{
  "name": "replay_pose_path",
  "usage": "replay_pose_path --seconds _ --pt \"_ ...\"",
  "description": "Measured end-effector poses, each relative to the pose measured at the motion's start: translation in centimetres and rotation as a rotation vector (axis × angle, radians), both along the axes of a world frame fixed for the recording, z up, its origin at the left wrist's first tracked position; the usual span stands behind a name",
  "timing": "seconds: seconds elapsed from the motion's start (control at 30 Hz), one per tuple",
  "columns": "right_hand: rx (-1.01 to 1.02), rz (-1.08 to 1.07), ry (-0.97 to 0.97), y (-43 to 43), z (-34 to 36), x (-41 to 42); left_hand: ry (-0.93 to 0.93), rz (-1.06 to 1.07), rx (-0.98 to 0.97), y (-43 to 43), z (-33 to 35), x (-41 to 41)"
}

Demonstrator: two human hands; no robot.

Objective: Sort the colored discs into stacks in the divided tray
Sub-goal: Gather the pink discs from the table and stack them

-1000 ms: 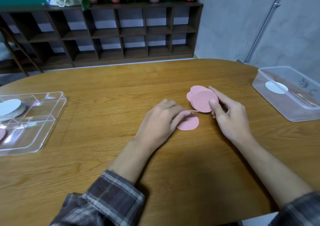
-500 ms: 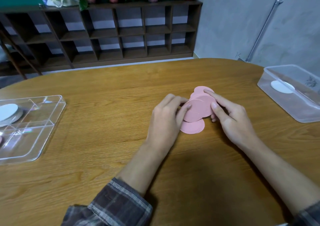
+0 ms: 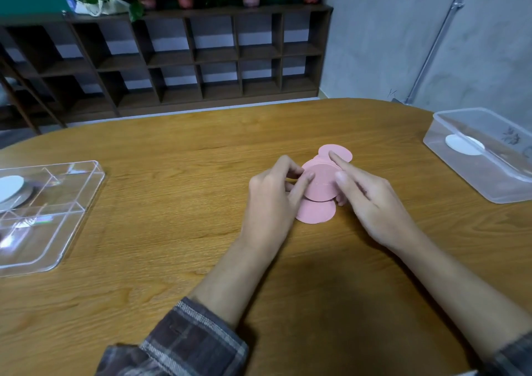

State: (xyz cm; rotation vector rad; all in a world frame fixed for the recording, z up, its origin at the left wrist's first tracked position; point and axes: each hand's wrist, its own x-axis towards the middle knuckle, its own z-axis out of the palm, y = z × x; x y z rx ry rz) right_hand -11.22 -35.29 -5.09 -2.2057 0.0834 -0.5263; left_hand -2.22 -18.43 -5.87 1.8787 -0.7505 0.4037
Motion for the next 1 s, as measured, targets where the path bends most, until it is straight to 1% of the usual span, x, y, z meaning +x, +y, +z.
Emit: replay_pose_path --seconds 0.17,0.23,0.3,0.33,0.47,0.53,0.7,0.93,1.0 --pt "-0.175 -0.032 -0.038 -0.3 -0.3 0.3 -0.041 0.014 0.042 -0.2 -0.2 -0.1" --pt "-0.188 -0.029 -0.056 -0.4 -0.2 0.2 -0.013 -0.009 0.04 0.0 -0.2 -0.2" --pt "-0.144 -0.047 -0.057 -0.6 -0.1 0.0 0.047 -0.075 0.06 0.3 0.0 -0.4" --pt "-0.109 -0.064 -0.054 -0.7 -0.1 -0.1 0.057 -0.105 0.105 0.6 0.1 -0.5" --pt "-0.032 -0.132 -0.063 -1.3 -0.4 -0.3 0.032 -0.172 0.368 1.9 0.2 -1.1" --pt "-0.009 -0.154 -0.062 -1.5 -0.6 -0.3 -0.005 -0.181 0.444 2.4 0.0 -1.2" --pt "0.038 -0.176 -0.072 -1.5 -0.7 -0.4 -0.043 -0.203 0.489 3.0 0.2 -1.1" --pt "0.098 -0.161 -0.089 -0.9 -0.1 1.4 -0.007 -0.251 0.511 3.6 0.5 -0.7" --pt "0.109 -0.161 -0.095 -0.6 -0.2 2.2 -0.042 -0.246 0.527 3.6 0.7 -0.7"
